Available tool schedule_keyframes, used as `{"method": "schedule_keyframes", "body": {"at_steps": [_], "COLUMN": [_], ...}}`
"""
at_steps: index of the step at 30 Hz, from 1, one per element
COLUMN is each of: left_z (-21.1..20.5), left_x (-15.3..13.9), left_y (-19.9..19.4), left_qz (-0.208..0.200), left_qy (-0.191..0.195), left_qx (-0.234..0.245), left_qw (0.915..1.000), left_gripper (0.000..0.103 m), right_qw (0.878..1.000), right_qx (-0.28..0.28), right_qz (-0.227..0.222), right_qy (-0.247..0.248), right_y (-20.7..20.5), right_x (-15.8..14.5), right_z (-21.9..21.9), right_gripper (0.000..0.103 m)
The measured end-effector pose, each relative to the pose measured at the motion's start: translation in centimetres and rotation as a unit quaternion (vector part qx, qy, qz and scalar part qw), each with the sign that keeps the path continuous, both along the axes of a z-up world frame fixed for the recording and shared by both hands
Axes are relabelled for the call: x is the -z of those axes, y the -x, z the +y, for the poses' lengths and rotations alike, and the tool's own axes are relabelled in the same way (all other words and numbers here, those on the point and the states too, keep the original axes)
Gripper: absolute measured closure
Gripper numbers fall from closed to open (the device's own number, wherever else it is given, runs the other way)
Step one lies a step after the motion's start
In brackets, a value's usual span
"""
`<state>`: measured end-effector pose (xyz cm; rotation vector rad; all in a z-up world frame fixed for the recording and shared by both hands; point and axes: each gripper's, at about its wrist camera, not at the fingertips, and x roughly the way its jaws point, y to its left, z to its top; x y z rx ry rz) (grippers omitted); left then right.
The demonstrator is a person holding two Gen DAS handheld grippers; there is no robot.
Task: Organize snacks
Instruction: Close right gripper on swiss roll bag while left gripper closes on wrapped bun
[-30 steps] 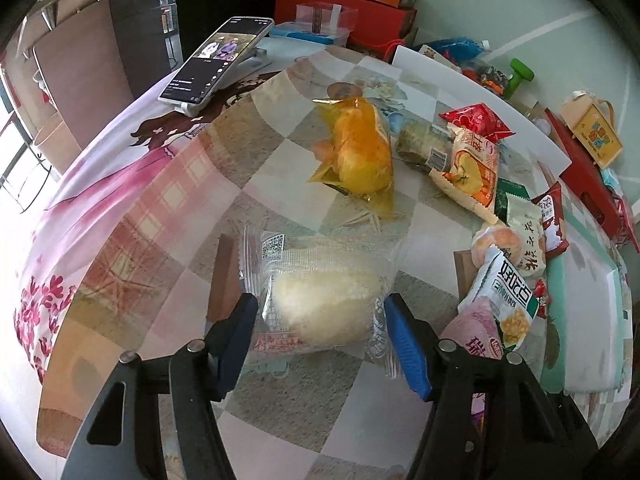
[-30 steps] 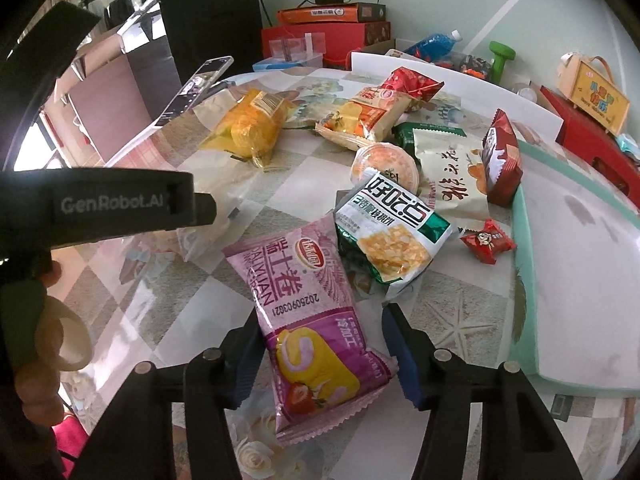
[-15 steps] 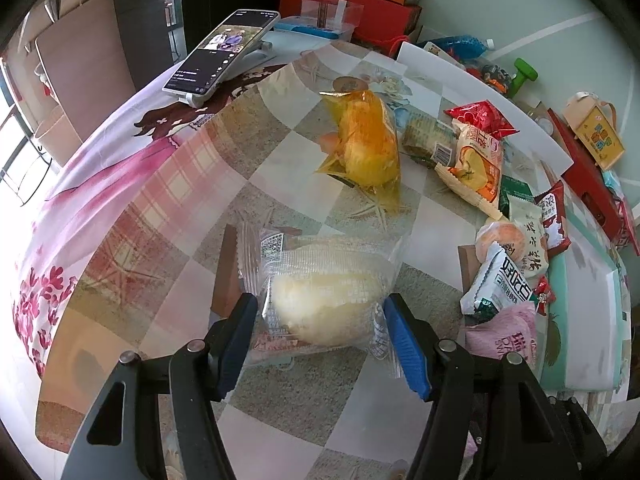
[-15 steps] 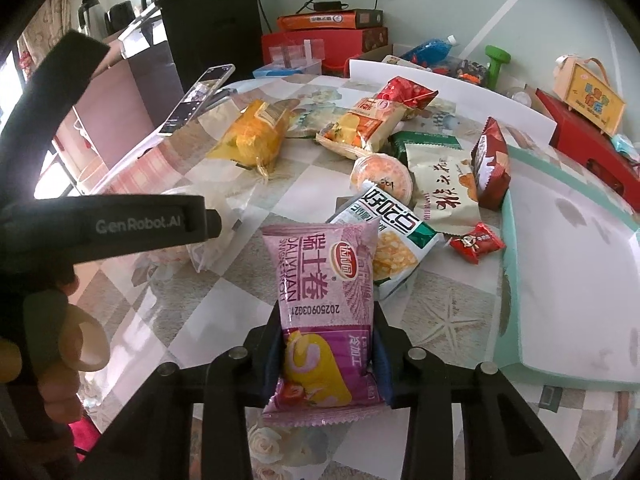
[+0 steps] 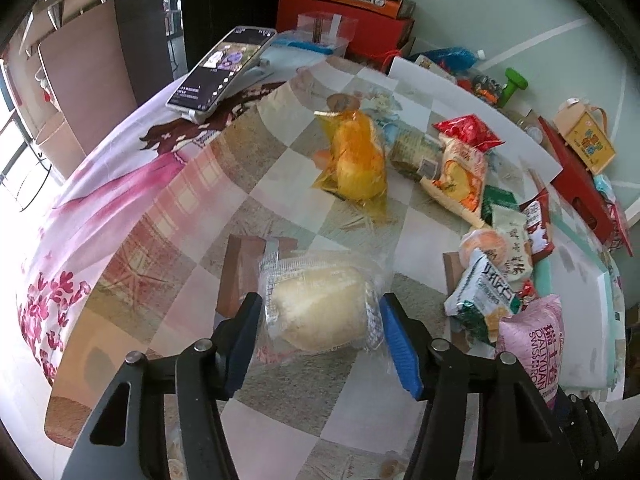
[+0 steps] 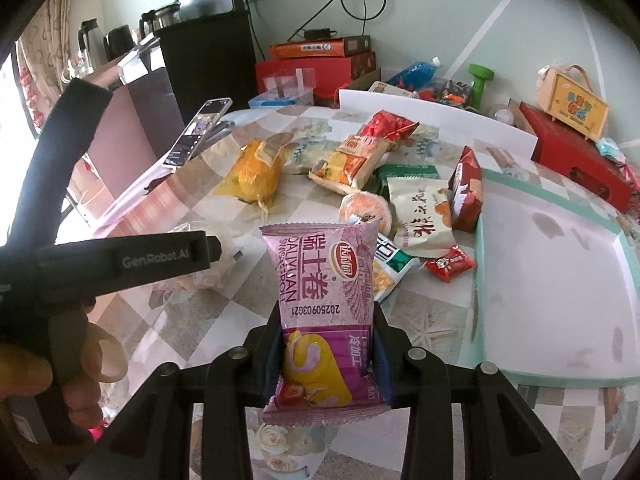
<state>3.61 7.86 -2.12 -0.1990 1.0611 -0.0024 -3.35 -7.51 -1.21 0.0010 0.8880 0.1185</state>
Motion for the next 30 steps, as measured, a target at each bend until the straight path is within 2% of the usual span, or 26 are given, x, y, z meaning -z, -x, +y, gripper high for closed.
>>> {"method": "schedule_keyframes", "body": {"at_steps": [15, 30], "left_z": [-0.9, -3.7], "left_x": [-1.3, -3.3], "left_y": [0.2, -0.4], "left_qz": [-0.020, -0.028], "left_qy": [0.012, 0.007], "left_qx": [0.015, 0.048], "left_qw": [0.9996, 0.9984], "left_gripper": [0.045, 0.045], "right_qw": [0.999, 0.994], "right_qx": [0.039, 0.097], "right_qz": [-0.017, -0.045], "right_qy": [-0.002, -0.012], "right_y": [0.4, -1.0], "right_x": [-1.6, -4.9], "right_z": [-2.5, -6.7], "right_gripper": [0.062, 0.062]}}
